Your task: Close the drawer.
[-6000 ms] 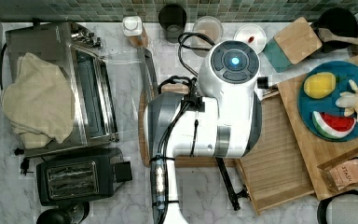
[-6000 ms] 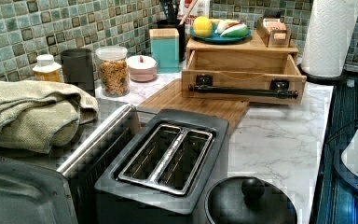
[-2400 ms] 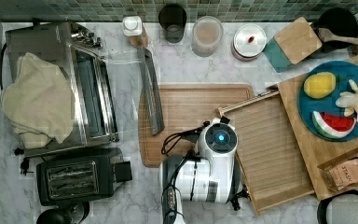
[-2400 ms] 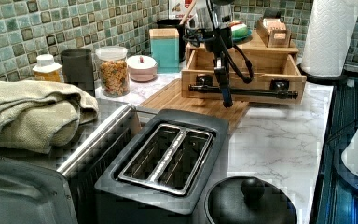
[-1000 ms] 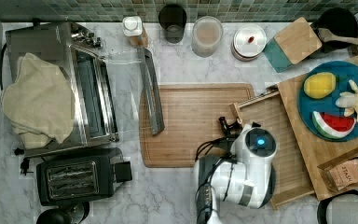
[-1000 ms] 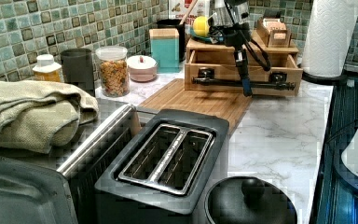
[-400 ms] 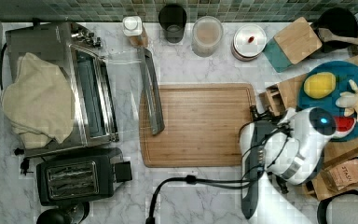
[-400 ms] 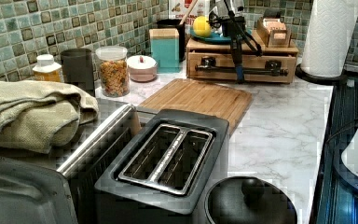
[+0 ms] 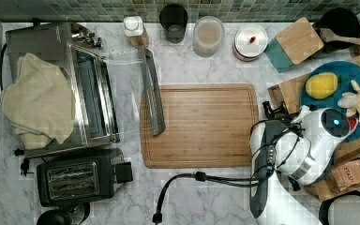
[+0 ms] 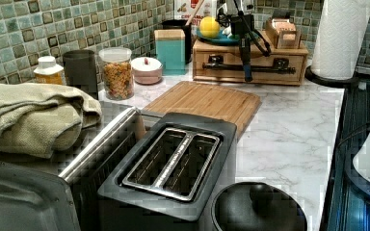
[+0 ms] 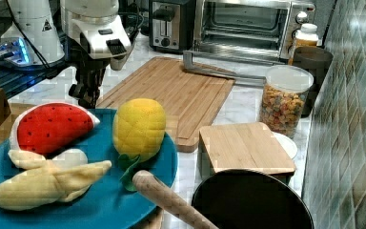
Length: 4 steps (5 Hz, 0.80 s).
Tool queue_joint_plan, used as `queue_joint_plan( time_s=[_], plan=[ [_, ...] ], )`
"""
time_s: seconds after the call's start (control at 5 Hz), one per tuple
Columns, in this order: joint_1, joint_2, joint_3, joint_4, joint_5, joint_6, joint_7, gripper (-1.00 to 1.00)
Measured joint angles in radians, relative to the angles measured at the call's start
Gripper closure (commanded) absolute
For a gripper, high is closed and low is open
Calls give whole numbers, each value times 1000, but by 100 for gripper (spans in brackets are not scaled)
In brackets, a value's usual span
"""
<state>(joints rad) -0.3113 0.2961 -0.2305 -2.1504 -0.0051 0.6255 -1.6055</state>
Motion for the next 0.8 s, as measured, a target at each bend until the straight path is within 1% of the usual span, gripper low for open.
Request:
queue_joint_plan(
  time_s=[0.2, 0.4, 0.8],
  plan=[
    [8, 12, -12, 25, -5, -44, 0, 100],
    [2, 22, -13, 49, -5, -78, 0, 100],
    [5, 32, -15, 66, -5, -99, 0, 100]
  ],
)
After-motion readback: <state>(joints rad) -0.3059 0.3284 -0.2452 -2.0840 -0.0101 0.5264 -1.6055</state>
